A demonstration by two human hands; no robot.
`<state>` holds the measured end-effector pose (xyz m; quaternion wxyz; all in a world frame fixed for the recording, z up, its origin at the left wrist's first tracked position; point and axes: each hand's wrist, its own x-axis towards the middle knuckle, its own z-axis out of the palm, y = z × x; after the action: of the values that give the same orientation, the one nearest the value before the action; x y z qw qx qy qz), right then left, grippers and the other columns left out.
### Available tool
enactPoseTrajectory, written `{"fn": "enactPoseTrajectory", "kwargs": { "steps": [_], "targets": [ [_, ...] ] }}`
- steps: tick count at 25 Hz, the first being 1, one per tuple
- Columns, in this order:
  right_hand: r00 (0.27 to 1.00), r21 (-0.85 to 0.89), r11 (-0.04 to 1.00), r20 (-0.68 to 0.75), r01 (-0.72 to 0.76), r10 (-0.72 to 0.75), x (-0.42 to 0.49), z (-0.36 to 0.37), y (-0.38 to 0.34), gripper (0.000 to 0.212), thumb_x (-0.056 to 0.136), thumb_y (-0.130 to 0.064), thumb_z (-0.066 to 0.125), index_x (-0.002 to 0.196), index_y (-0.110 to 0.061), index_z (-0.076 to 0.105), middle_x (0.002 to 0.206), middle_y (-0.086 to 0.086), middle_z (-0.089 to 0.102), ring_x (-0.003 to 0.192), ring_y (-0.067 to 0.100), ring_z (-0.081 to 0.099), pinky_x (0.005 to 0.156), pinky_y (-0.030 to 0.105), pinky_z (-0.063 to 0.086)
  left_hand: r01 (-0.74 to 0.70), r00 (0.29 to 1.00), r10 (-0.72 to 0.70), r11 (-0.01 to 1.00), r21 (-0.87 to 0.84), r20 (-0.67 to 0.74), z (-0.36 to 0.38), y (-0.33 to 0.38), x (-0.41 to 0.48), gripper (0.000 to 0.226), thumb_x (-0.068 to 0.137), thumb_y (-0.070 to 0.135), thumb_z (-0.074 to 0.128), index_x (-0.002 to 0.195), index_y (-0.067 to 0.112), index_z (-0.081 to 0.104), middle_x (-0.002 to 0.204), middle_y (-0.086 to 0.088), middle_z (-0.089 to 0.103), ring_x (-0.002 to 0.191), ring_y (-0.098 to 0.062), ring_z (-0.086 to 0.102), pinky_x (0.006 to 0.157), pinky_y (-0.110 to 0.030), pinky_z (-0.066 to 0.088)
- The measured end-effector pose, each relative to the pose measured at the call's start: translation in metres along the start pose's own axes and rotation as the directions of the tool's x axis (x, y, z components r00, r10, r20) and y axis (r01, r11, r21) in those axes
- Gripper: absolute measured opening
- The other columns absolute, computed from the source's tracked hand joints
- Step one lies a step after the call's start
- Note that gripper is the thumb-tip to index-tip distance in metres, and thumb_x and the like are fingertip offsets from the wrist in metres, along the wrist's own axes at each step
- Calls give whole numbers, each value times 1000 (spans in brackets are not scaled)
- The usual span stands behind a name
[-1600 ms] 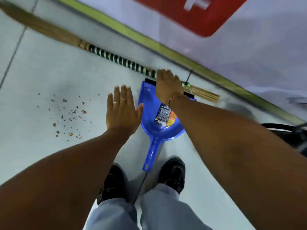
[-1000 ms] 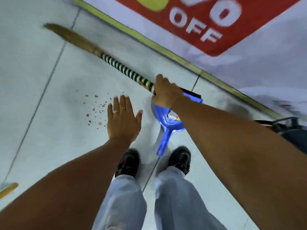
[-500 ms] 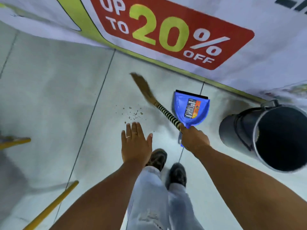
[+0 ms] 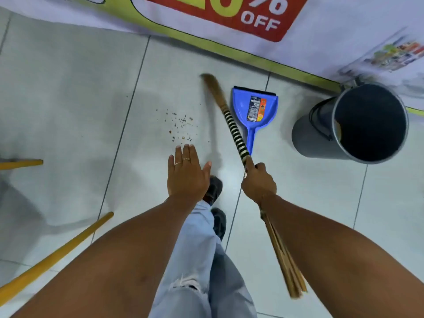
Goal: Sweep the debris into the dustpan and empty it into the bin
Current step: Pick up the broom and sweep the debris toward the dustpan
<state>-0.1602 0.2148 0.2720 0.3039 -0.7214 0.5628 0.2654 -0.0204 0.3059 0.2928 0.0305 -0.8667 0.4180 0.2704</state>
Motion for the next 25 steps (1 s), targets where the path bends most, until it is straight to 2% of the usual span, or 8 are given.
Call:
{"fn": "enactPoseTrajectory", "kwargs": {
  "steps": [4,9,13,15,17,20,23,25],
  "targets": [
    [987,66,989,100,-134,127,0,19,-20,53,94,-14,42,144,-14,27,135,16,41,119,40,49,99,45,43,-46,999,46,999,7,27,-1,-11,-18,67,98,44,27,149,1,15,157,-16,24,147,-30,14,121,-43,14],
    [982,17,999,183,-51,47,-22,63,-48,45,95,-13,38,140,-10,33,133,17,45,121,37,48,98,43,43,-45,998,43,999,26,50,13,-54,-36,66,98,43,31,147,0,21,155,-17,29,146,-32,19,120,-44,17],
    [984,22,1000,176,-3,-1,-49,77,-61,50,92,-9,40,141,-14,31,129,16,51,115,36,52,93,42,46,-46,995,41,997,58,85,11,-85,-44,66,97,43,34,145,-2,26,152,-20,34,144,-34,23,118,-46,20],
    [991,84,996,128,24,-34,-66,80,-58,58,90,-8,41,144,-19,25,128,15,51,110,37,54,89,42,46,-56,996,50,996,74,78,6,-93,-46,65,97,41,36,144,-3,28,150,-22,36,143,-36,26,117,-48,23],
    [999,162,987,46,-2,-6,-82,79,-55,62,90,-7,41,146,-24,23,128,15,48,105,39,55,87,42,47,-74,993,68,995,60,91,-2,-97,-45,65,97,40,37,144,-4,27,150,-22,35,143,-36,24,118,-48,22],
    [989,276,951,-2,-143,149,-100,85,-58,51,93,-11,38,142,-22,29,125,18,47,102,40,56,86,42,48,-112,989,104,991,68,110,-13,-97,-45,66,97,42,34,146,-2,22,153,-19,30,145,-34,19,120,-46,19],
    [927,384,845,117,-372,355,-113,112,-68,41,96,-16,33,136,-14,35,128,19,48,111,39,53,93,42,46,-136,985,130,990,48,117,-17,-98,-44,67,98,42,32,147,0,18,155,-17,26,147,-32,15,121,-44,15],
    [896,384,810,218,-443,387,-120,136,-83,39,94,-14,34,132,-9,40,127,20,54,112,36,55,93,40,48,-149,983,143,988,43,119,-16,-104,-44,67,98,43,30,148,1,17,156,-16,24,147,-31,14,121,-43,14]
  ]
}}
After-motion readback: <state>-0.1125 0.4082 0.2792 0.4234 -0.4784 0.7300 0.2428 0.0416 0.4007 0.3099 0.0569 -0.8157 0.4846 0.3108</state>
